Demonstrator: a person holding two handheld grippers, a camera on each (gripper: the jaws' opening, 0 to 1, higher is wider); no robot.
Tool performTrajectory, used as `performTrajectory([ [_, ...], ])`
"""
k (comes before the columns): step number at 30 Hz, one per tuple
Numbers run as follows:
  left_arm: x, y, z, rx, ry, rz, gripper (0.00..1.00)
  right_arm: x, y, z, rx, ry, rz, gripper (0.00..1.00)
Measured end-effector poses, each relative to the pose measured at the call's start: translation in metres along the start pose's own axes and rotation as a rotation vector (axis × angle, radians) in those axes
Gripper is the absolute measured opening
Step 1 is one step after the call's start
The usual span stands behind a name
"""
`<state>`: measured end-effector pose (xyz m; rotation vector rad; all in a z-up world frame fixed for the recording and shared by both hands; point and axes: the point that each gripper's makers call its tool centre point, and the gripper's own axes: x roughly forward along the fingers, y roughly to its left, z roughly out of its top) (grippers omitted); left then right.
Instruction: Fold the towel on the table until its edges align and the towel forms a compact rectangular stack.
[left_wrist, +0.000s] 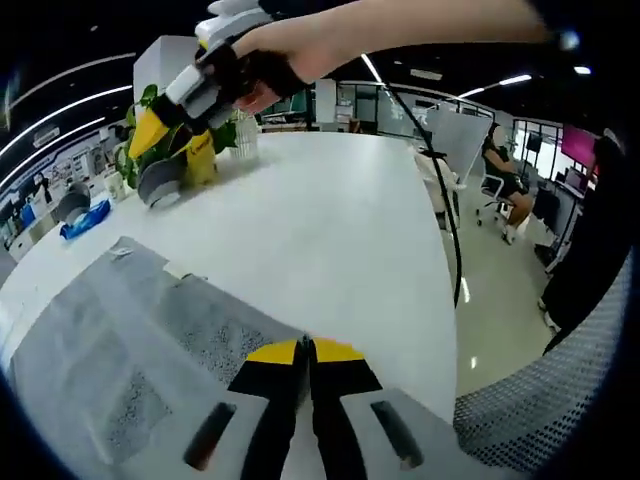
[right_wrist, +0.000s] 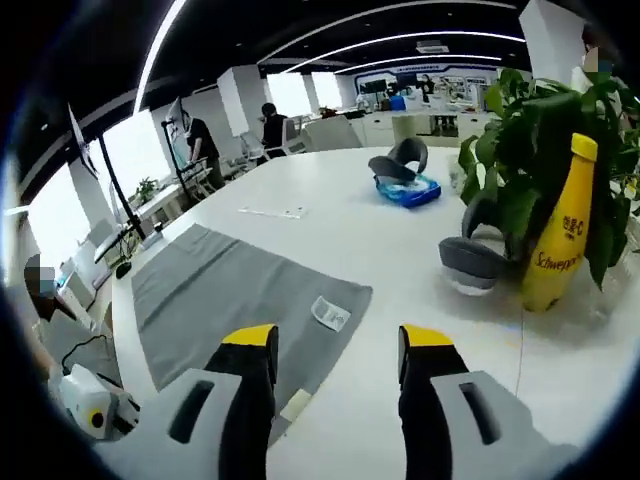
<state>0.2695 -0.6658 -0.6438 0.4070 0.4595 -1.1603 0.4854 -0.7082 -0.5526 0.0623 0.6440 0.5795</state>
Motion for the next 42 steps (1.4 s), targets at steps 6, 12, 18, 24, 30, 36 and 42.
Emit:
performTrajectory([
  [6,-0.011,-0.002,0.04,-0.13,-0.124,0.001,0.02,0.051,-0.017,0.001,0.057,0.043,-0.002,0.41],
  [12,-0.027,-0.001,0.071,-0.134,-0.174,0.007,0.02,0.081,-0.044,-0.024,0.047,0.145,-0.084,0.29],
  [18,-0.038,0.0,0.096,-0.144,-0.212,0.02,0.02,0.09,-0.053,-0.038,0.066,0.169,-0.101,0.17],
  [24,-0.049,0.001,0.111,-0.154,-0.254,0.043,0.03,0.086,-0.056,-0.047,0.035,0.172,-0.112,0.07],
  [30,-0.057,0.006,0.12,-0.162,-0.282,0.073,0.03,0.081,-0.054,-0.05,-0.033,0.211,-0.104,0.07],
  [36,-0.063,0.002,0.132,-0.156,-0.314,0.079,0.03,0.076,-0.055,-0.047,-0.152,0.241,-0.125,0.04],
  [42,-0.078,0.009,0.16,-0.161,-0.392,0.094,0.03,0.065,-0.06,-0.009,-0.17,0.175,-0.108,0.03],
])
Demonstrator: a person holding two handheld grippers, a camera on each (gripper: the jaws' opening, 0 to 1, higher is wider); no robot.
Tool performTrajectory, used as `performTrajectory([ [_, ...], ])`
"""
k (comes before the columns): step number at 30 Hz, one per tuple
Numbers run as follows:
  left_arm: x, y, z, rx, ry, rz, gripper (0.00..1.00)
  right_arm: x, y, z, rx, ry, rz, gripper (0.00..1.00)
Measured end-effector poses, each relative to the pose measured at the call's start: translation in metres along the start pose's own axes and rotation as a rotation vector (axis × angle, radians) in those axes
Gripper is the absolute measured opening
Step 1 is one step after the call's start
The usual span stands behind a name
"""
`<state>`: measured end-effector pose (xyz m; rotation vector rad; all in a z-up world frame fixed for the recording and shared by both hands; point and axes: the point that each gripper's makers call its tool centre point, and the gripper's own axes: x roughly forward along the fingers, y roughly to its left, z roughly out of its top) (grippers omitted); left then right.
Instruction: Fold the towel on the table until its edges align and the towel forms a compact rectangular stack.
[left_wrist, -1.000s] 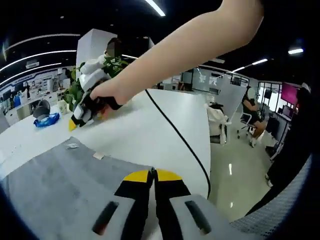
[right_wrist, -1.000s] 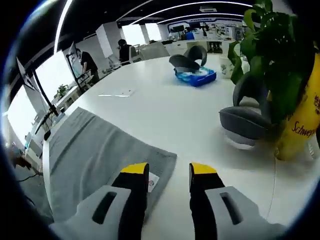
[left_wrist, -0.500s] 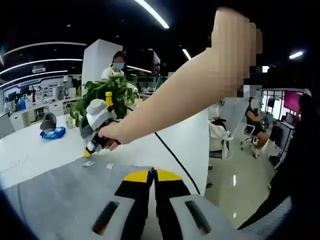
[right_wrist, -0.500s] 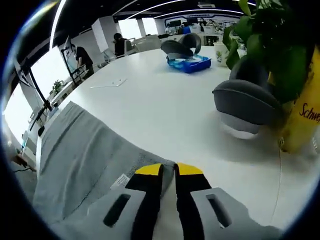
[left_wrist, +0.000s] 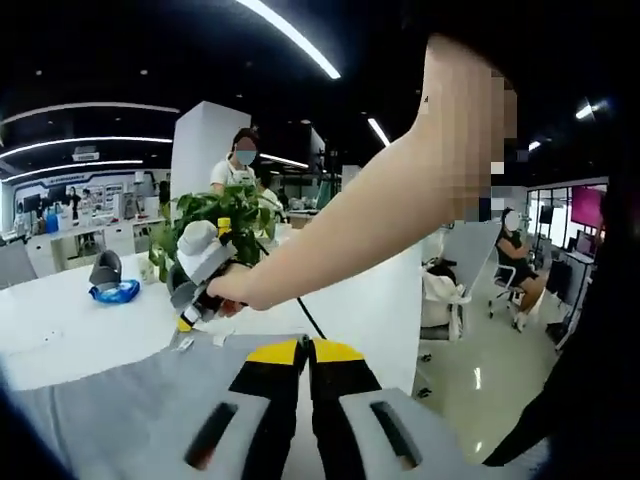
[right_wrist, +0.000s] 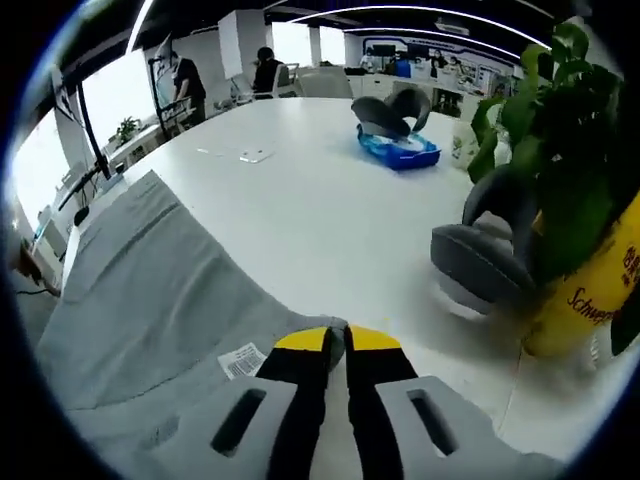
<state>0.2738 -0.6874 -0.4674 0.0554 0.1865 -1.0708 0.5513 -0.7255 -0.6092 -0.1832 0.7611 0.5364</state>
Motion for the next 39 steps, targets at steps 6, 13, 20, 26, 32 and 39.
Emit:
performTrajectory([
  [6,-0.006,-0.001,0.033,0.021,-0.075,0.02,0.03,-0.016,-0.014,0.04,0.048,-0.103,0.029,0.02],
  [13,-0.011,0.009,0.06,0.023,-0.151,0.051,0.03,-0.03,-0.009,0.083,0.108,-0.185,0.067,0.02],
  [20,-0.041,0.022,0.073,0.06,-0.186,0.108,0.03,-0.042,0.013,0.121,0.17,-0.272,0.135,0.02],
  [26,-0.077,0.039,0.082,0.022,-0.221,0.148,0.03,-0.05,0.036,0.144,0.167,-0.316,0.143,0.01],
  [32,-0.127,0.064,0.087,0.027,-0.244,0.228,0.03,-0.049,0.073,0.177,0.176,-0.362,0.167,0.01],
  [39,-0.186,0.093,0.08,-0.045,-0.278,0.277,0.03,-0.038,0.133,0.219,0.118,-0.384,0.187,0.01],
])
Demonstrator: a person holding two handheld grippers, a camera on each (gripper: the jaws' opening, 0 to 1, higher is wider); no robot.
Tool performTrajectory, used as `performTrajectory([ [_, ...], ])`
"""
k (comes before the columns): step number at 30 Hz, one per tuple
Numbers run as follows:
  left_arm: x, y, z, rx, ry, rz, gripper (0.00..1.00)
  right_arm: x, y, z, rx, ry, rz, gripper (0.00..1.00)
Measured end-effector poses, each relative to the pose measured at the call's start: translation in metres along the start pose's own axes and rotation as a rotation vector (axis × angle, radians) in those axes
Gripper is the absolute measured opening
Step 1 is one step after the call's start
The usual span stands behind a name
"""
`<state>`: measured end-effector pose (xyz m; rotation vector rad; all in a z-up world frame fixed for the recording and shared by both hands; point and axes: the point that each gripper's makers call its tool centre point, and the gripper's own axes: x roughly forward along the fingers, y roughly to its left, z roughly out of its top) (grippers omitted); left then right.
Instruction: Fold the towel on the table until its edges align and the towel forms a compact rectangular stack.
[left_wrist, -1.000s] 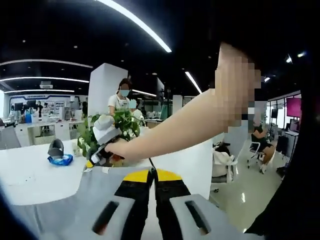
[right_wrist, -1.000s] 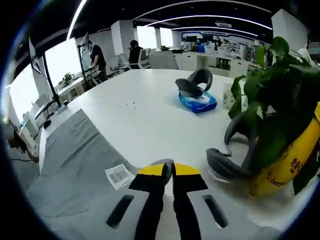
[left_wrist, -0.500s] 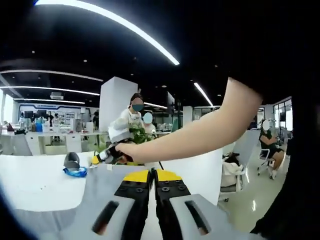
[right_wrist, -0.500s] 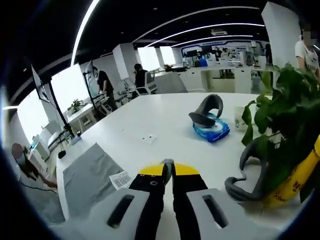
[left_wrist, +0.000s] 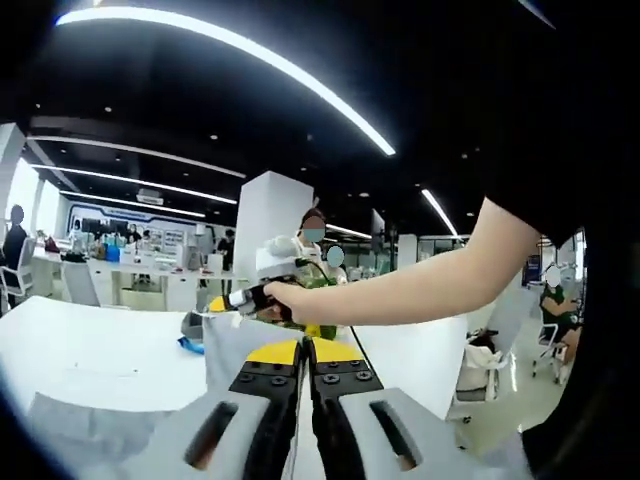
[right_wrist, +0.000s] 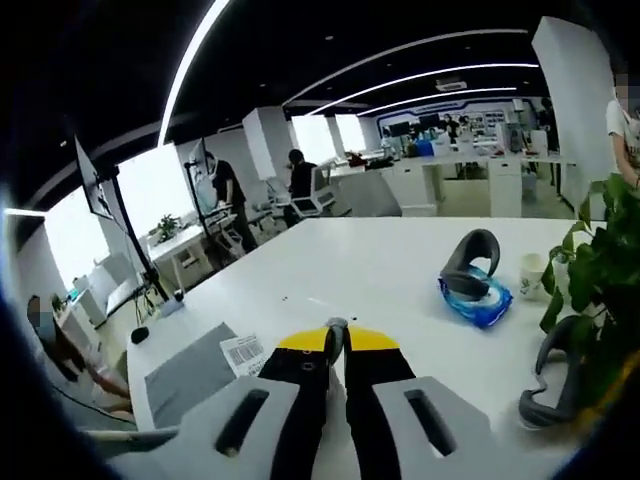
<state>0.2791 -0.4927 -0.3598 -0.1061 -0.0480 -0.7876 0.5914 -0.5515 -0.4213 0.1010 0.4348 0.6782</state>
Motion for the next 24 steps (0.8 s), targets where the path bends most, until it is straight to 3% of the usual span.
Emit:
performTrajectory([
  [11,-0.073,0.056,0.01,-0.024,0.012,0.076,0.03,0.049,0.085,0.014,0.066,-0.046,0.074,0.01],
  [24,-0.138,0.111,-0.001,-0.038,0.074,0.122,0.02,0.079,0.14,0.011,0.133,-0.046,0.098,0.01],
])
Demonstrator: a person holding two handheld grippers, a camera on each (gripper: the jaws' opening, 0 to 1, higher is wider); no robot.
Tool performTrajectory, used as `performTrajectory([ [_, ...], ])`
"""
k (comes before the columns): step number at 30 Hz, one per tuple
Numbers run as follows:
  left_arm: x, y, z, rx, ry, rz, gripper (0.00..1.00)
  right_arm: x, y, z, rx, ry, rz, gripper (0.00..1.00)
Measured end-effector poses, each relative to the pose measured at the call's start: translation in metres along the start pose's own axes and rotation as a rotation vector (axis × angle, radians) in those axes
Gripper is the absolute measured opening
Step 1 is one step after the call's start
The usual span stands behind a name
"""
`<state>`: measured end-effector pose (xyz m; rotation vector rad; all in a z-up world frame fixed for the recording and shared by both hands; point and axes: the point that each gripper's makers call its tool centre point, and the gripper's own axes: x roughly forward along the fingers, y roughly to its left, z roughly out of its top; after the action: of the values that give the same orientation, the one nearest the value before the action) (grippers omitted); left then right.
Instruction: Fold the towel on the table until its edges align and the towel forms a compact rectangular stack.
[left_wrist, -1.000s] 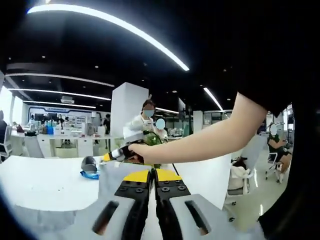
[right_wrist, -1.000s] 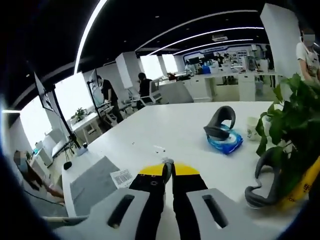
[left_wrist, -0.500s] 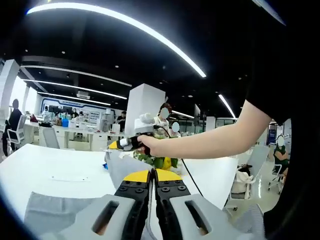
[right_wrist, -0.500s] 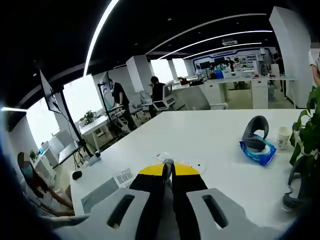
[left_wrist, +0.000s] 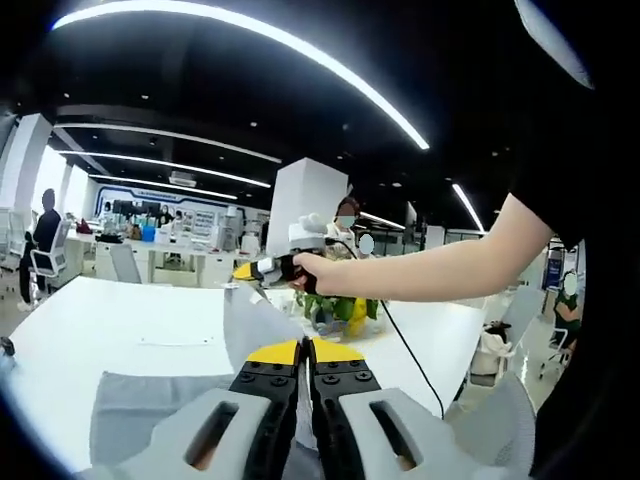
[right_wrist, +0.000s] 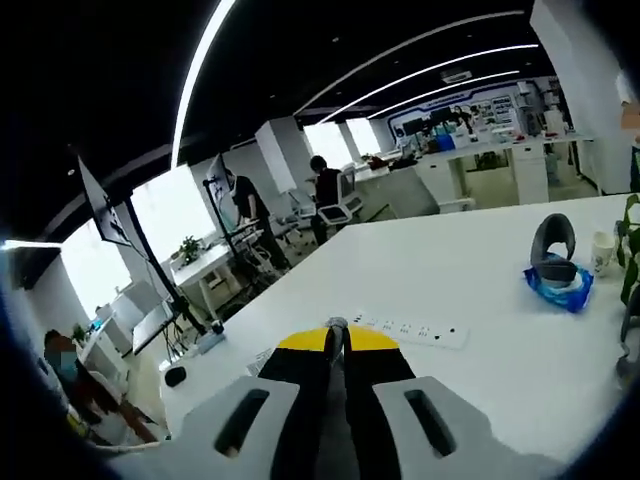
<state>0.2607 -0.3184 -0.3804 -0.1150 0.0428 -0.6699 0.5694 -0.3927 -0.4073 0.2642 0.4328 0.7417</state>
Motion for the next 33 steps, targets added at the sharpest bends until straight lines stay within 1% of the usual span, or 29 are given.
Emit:
performTrajectory([
  [4,-0.013,0.011,-0.004,0.01,0.015,-0.013,0.02,0.007,0.012,0.0,0.021,-0.009,0.009,0.01],
  [5,-0.015,0.012,-0.004,0.01,0.018,-0.016,0.02,0.009,0.017,-0.001,0.021,-0.007,0.01,0.01],
  [8,-0.024,0.016,-0.006,0.021,0.029,-0.026,0.02,0.013,0.021,-0.004,0.0,0.004,0.009,0.01],
  [10,-0.03,0.018,-0.008,0.041,0.038,-0.024,0.02,0.016,0.025,-0.008,-0.002,0.013,0.01,0.01],
  [13,-0.037,0.023,-0.011,0.045,0.046,-0.021,0.02,0.023,0.032,-0.015,-0.001,0.024,0.017,0.01],
  [15,-0.041,0.027,-0.015,0.04,0.062,-0.02,0.02,0.026,0.036,-0.018,-0.006,0.028,0.02,0.01],
  [17,-0.048,0.032,-0.019,0.074,0.086,-0.011,0.02,0.03,0.042,-0.02,-0.001,0.024,0.034,0.01],
  [19,-0.054,0.035,-0.021,0.083,0.089,-0.001,0.02,0.035,0.047,-0.023,0.019,0.032,0.047,0.01],
  [21,-0.061,0.041,-0.023,0.072,0.089,0.009,0.02,0.041,0.056,-0.023,0.057,0.023,0.072,0.02],
  [24,-0.068,0.047,-0.025,0.07,0.094,0.019,0.02,0.048,0.069,-0.027,0.042,0.026,0.077,0.02],
  [29,-0.075,0.053,-0.033,0.08,0.111,0.028,0.02,0.058,0.074,-0.037,0.048,0.051,0.08,0.02],
  [33,-0.079,0.061,-0.036,0.057,0.107,0.037,0.02,0.063,0.077,-0.039,0.058,0.053,0.078,0.02],
])
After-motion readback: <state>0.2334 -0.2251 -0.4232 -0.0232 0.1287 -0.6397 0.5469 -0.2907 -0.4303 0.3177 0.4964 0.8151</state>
